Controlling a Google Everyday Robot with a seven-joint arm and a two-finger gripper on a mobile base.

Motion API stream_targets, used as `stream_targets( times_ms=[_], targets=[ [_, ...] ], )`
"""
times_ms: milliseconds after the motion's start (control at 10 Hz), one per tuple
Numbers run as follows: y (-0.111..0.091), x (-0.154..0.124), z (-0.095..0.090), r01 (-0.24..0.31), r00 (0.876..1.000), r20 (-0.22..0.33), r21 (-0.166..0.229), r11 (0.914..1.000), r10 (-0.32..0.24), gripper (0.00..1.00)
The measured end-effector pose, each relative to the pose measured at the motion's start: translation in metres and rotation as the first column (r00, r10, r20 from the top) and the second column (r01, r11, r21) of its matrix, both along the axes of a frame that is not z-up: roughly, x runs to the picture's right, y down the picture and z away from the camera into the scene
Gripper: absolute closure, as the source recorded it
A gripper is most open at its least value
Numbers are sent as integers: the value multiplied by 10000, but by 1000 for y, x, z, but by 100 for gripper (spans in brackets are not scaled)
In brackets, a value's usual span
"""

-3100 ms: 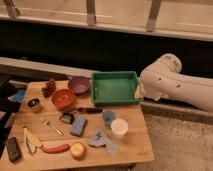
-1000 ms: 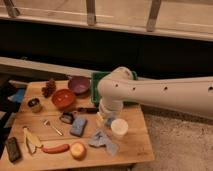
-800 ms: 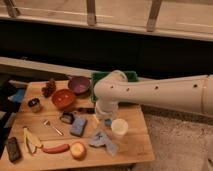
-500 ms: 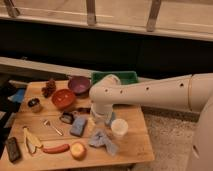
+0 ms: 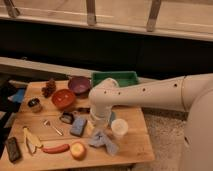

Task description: Place towel in red bowl

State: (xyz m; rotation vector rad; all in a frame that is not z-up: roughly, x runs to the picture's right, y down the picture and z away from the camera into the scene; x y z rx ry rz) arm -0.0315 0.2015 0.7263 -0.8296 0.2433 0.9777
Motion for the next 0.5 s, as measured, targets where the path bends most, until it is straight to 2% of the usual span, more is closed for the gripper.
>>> stream_targets(
  times_ms=[500],
  targets=[
    [11, 3, 22, -347, 9993, 166, -179, 9992, 350, 35]
  ],
)
